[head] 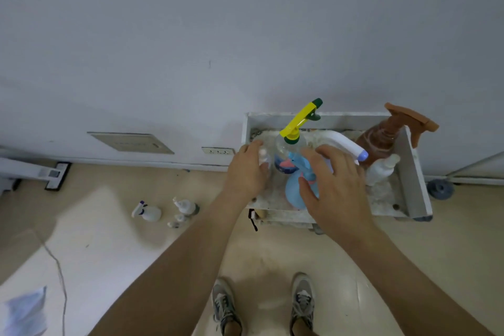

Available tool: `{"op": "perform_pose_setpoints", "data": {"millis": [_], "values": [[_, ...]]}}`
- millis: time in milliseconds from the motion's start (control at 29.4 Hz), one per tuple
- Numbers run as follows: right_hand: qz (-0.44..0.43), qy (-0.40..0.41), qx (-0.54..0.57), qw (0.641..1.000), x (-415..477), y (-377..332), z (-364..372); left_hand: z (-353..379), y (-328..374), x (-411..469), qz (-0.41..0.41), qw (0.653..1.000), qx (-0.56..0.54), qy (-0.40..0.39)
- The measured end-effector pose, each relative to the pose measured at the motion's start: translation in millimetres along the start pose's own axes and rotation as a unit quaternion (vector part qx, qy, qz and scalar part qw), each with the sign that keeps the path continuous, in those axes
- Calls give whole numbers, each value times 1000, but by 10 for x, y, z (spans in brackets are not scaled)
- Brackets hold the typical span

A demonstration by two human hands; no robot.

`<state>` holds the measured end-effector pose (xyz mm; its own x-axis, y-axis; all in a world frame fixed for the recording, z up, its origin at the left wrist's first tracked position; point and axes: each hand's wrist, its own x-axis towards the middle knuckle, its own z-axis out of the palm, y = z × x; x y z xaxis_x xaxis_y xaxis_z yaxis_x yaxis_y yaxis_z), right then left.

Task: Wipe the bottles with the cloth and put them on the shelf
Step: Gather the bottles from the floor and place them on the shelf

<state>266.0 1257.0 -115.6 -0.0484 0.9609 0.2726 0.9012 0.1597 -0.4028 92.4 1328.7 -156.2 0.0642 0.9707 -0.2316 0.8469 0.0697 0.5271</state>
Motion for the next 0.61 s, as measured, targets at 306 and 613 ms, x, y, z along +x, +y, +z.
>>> {"op": "perform_pose_setpoints", "data": {"millis": [306, 613], "values": [[-77, 16, 149, 986, 437, -867, 54, -967, -917, -501, -72, 986, -121, 87], [-13, -270, 190, 944, 716, -2606, 1876, -1754, -3371, -801, -245, 961, -99, 83]]}}
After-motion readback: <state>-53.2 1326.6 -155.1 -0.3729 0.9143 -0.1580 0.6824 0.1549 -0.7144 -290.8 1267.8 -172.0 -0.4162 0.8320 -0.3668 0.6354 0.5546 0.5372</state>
